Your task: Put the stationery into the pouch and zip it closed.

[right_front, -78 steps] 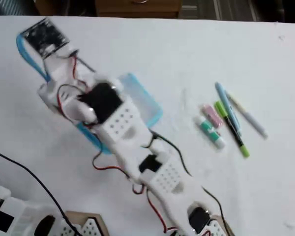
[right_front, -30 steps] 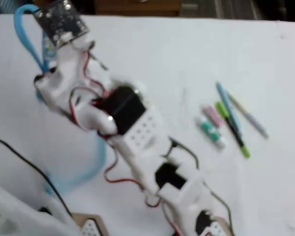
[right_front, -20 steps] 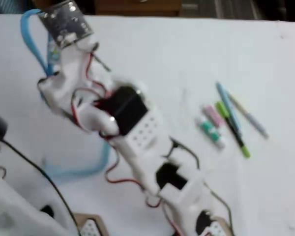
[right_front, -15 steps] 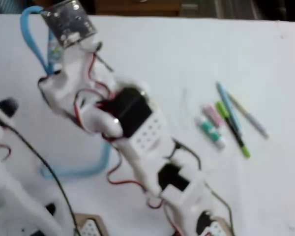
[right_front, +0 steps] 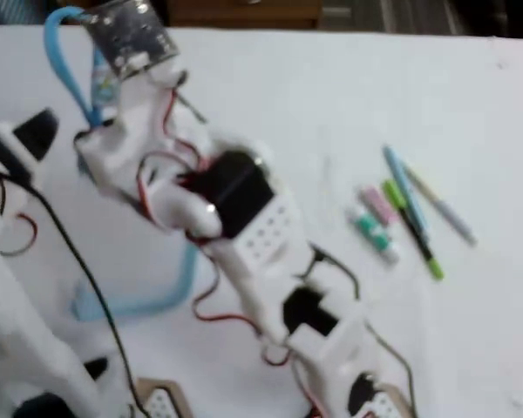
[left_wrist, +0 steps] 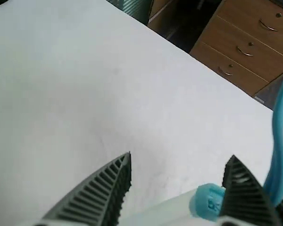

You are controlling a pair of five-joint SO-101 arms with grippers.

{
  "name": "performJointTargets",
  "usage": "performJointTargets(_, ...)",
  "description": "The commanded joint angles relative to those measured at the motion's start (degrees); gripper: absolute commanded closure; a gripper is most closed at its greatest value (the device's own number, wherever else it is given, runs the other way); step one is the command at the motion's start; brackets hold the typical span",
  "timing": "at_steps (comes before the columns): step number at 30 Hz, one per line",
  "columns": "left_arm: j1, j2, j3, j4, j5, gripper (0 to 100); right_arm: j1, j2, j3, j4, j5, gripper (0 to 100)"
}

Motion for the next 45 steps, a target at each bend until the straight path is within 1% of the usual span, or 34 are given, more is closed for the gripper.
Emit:
performJointTargets(1,1.6,0.3,3.9,0.2,0.3,68,1.9,-3.6,-1.1,0.0,-0.6,98.2)
performJointTargets(5,2.2,0.7,9.1,0.0,0.3,68,2.2,-3.6,-1.1,0.0,-0.6,98.2)
performJointTargets(9,2.2,0.7,8.4,-0.1,0.3,68,2.2,-3.6,-1.1,0.0,-0.6,98.2)
performJointTargets(12,2.4,0.7,5.2,-0.1,0.4,68,2.2,-3.6,-1.1,0.0,-0.6,98.2)
performJointTargets(15,5.6,0.7,2.7,0.0,0.4,68,2.2,-3.6,-1.1,0.0,-0.6,98.2)
performJointTargets(18,11.1,0.7,2.6,0.0,0.4,68,2.2,-3.6,-1.2,0.0,-0.6,98.2)
performJointTargets(20,12.5,0.7,2.6,0.0,0.4,68,2.2,-3.6,-1.2,0.0,-0.6,98.2)
performJointTargets(22,12.3,0.7,2.7,0.1,0.3,68,2.2,-3.6,-1.2,0.0,-0.6,98.2)
performJointTargets(27,6.9,0.7,6.4,0.1,0.3,68,2.2,-3.6,-1.2,0.0,-0.6,98.2)
performJointTargets(31,6.9,0.7,9.4,-0.1,-1.3,68,2.2,-3.6,-1.2,0.0,-0.6,98.2)
performJointTargets(34,6.9,0.7,9.8,-0.1,-1.5,68,2.2,-3.6,-1.2,0.0,-0.6,98.2)
performJointTargets(38,6.9,0.7,10.0,0.0,-3.6,68,2.2,-3.6,-1.2,0.0,-0.6,98.2)
performJointTargets(41,6.8,0.7,12.7,0.0,-6.0,73,2.2,-3.7,-1.2,0.0,-0.6,98.2)
performJointTargets(45,6.7,0.7,17.7,-0.1,-11.3,80,2.2,-3.7,-1.2,-0.1,-0.6,98.2)
